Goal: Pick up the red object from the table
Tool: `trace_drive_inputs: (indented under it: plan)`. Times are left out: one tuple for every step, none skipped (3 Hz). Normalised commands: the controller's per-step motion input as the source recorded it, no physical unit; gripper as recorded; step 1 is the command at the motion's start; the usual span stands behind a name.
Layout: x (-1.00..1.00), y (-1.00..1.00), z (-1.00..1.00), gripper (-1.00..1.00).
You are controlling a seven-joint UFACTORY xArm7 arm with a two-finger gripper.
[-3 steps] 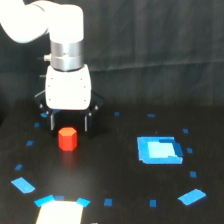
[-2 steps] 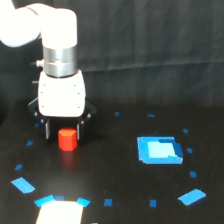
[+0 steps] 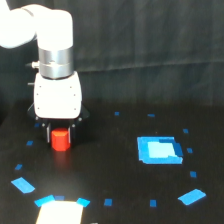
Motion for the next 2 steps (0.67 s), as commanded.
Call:
trace_drive_inputs:
  plan:
    - [0.30,0.61,0.78,-1.00]
    - [0.27,0.91,0.69,-1.00]
